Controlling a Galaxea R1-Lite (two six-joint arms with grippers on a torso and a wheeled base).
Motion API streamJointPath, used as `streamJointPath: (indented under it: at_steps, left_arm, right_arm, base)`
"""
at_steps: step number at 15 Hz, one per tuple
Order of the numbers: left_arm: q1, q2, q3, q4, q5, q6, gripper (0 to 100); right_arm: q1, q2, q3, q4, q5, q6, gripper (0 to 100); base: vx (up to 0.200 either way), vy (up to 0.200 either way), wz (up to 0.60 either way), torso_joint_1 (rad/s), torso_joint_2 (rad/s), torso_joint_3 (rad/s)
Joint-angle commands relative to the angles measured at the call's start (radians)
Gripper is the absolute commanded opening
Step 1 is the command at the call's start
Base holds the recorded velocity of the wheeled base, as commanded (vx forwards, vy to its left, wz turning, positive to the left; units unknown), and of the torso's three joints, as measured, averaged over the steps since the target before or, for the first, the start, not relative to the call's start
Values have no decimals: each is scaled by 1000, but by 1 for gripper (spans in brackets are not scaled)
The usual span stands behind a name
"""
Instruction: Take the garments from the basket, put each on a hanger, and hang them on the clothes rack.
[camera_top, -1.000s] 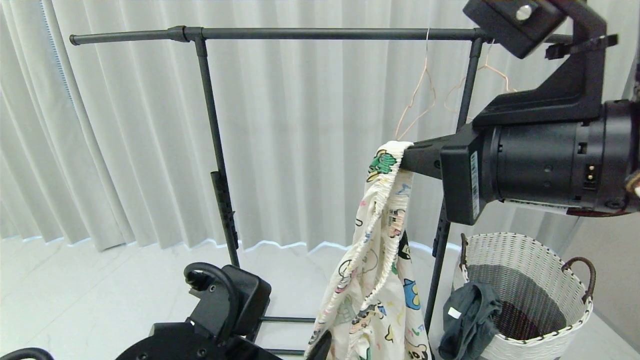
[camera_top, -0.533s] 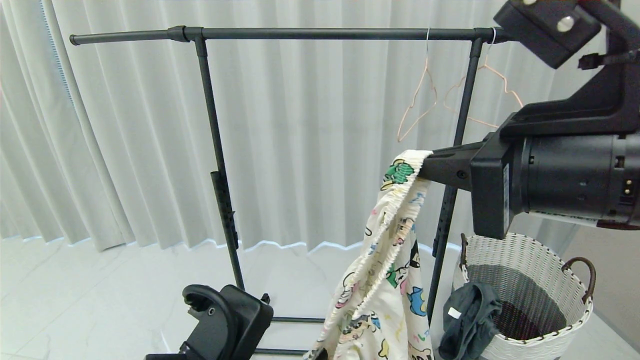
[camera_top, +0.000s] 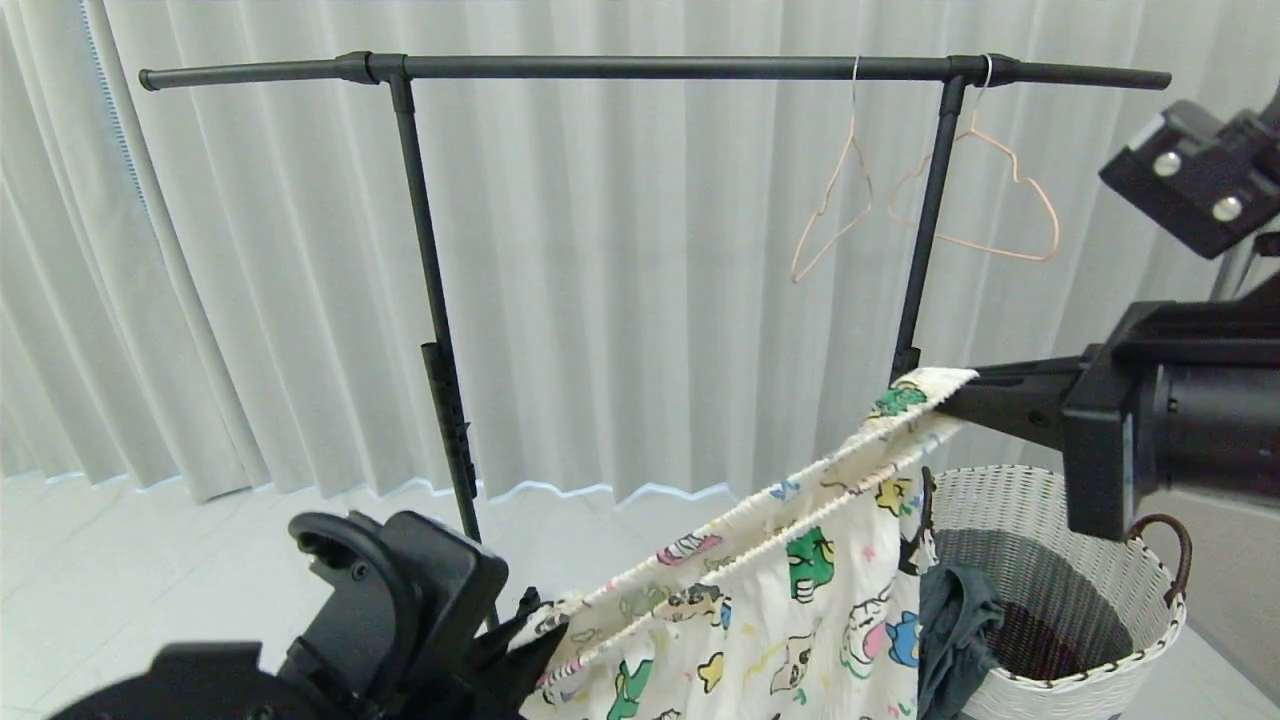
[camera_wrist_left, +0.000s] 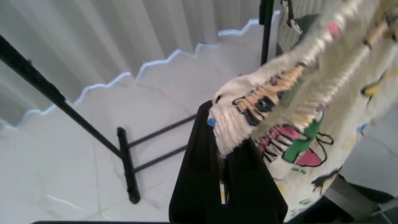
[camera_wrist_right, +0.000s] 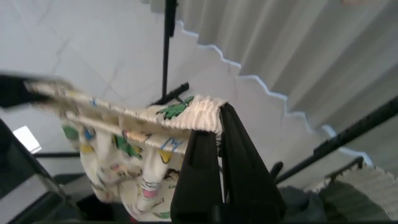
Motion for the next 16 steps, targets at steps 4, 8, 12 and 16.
streamJointPath:
  at_steps: [4,8,12,16]
  left_arm:
    - [99,-39,-509,490,-10,36,0]
    - [137,7,-802,689,-19,31,0]
    - [139,-4,-865,718,-92,16,0]
    - [137,-30,-862,632,-204,14,0]
  right_arm:
    - [-18,-122,73,25,0,-6,0]
    - [-24,-55,-126,28,3,-40,0]
    - [-24,24,-309,56,3,-66,0]
    - [-93,-25,-360,208,23,-67,0]
  base:
    - [0,0,0,0,0,0]
    - [0,0,0,0,0,0]
    - [0,0,0,0,0,0]
    - [0,0,0,0,0,0]
